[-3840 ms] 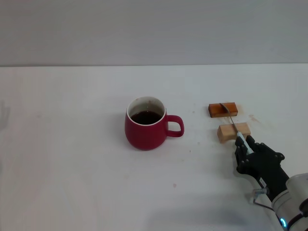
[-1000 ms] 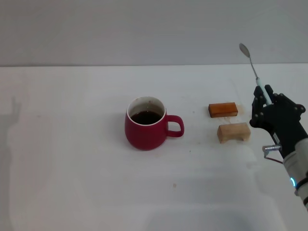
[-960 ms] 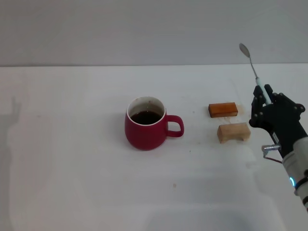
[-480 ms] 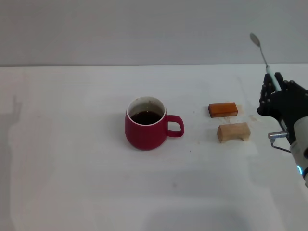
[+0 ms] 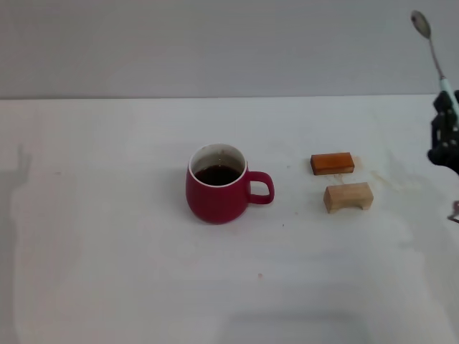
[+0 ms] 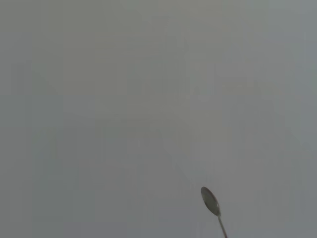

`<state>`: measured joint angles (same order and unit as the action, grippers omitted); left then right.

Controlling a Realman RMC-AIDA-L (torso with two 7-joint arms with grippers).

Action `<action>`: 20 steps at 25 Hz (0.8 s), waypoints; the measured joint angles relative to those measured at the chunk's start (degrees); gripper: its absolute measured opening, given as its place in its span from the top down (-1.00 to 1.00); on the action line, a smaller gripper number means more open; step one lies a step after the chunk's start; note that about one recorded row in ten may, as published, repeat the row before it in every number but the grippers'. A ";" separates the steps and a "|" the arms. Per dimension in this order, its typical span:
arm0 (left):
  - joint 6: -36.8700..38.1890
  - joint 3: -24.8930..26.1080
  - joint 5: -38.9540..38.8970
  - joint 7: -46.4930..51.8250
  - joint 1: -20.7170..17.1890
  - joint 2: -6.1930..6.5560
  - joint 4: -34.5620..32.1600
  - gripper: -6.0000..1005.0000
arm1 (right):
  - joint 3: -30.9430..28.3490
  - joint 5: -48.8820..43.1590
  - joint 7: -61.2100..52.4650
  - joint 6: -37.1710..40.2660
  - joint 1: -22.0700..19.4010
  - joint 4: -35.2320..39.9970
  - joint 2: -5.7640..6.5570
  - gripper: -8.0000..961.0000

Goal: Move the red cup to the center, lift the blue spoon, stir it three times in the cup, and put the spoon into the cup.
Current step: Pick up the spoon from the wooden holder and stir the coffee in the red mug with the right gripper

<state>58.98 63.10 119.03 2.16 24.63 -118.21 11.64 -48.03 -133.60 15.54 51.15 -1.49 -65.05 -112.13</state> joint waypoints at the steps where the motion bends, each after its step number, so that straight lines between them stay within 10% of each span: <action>1: 0.00 0.00 0.00 0.00 0.00 0.00 0.00 -0.72 | -1.60 -5.98 -7.22 0.52 -1.09 0.25 1.10 0.70; 11: 0.06 -0.09 0.06 0.04 -0.05 -0.08 0.15 -0.72 | -11.27 -33.10 -29.85 -7.90 -7.02 -8.58 5.01 0.70; 20: 0.00 -0.05 -0.08 0.04 0.04 -0.20 0.23 -0.72 | -12.25 -33.45 -30.06 -23.95 -7.10 -20.46 8.53 0.70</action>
<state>58.97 63.06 118.94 2.20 24.67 -118.41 11.87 -60.28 -167.05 -14.51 27.20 -8.59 -85.51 -103.59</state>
